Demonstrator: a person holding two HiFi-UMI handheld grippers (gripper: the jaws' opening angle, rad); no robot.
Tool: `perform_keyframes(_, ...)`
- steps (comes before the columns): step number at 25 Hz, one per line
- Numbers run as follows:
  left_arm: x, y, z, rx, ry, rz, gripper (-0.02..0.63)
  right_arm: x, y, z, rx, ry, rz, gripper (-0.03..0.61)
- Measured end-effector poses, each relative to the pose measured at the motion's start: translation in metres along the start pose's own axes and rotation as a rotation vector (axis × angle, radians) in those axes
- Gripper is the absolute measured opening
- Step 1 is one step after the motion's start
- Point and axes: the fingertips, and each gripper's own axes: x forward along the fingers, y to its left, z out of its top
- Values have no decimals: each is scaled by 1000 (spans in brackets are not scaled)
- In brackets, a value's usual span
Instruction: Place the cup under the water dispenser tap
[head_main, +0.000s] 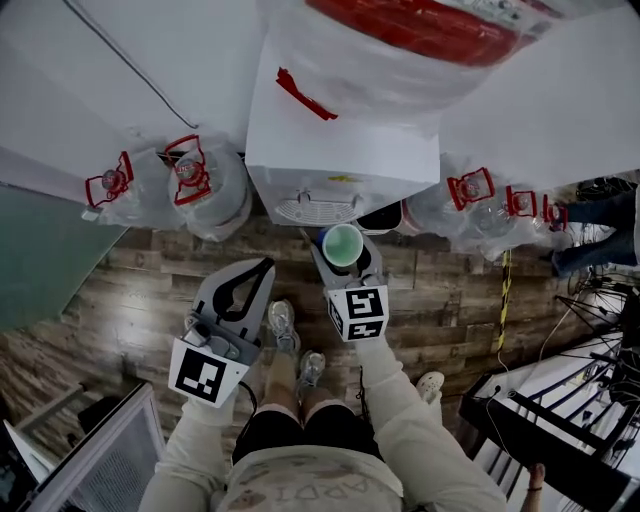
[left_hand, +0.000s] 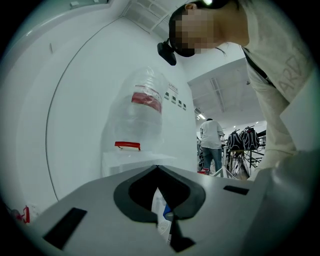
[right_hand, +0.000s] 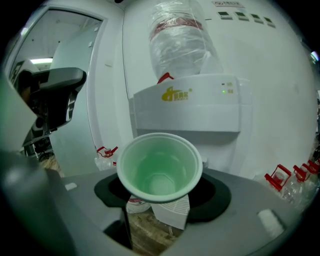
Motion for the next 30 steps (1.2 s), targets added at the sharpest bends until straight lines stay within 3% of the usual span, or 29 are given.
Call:
perform_keyframes(8, -2, 2, -38, -20, 28, 0, 5, 35, -8, -47, 4, 30, -22, 308)
perform_keyframes(16, -8, 2, -78, 15, 79, -16, 5, 69, -27, -86, -8, 63, -48, 308)
perform_keyframes(30, -9, 9, -113, 20, 102, -31, 5, 117, -58, -143, 3, 144, -125, 308)
